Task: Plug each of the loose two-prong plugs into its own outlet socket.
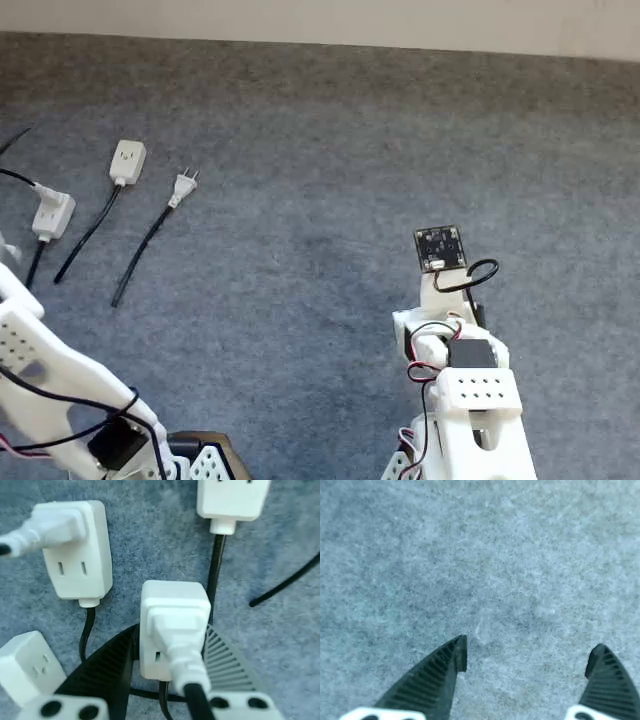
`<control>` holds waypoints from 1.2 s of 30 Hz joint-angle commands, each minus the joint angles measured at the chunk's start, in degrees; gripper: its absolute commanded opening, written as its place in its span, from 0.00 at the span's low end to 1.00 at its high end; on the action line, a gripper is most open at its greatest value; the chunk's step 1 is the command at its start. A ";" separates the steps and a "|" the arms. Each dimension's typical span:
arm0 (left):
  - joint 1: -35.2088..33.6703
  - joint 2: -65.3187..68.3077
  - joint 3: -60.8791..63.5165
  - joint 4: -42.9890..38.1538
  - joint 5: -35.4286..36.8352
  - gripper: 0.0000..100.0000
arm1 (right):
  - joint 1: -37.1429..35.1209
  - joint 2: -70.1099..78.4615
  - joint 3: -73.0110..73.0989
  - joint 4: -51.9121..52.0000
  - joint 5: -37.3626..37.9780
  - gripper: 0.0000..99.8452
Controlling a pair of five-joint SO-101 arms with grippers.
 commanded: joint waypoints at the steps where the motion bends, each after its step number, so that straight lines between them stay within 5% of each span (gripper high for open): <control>1: -0.66 5.05 -12.53 6.86 -0.35 0.15 | -0.57 -1.01 -0.31 -0.92 0.26 0.36; 5: -1.19 5.49 -20.18 13.27 1.14 0.28 | -0.57 -1.01 -0.31 -0.92 0.35 0.36; 19: 0.92 -13.93 -18.95 13.19 10.90 0.25 | -0.57 -1.01 -0.31 -1.01 0.35 0.36; 27: 19.21 -31.87 -18.77 12.31 19.34 0.25 | -0.57 -1.01 -0.31 -1.01 0.35 0.36; 31: 29.41 -26.68 -18.77 8.00 19.52 0.25 | -0.57 -1.01 -0.31 -1.01 0.35 0.36; 36: 31.43 -11.38 -19.12 -0.18 24.62 0.25 | -0.57 -1.01 -0.31 -1.01 0.35 0.36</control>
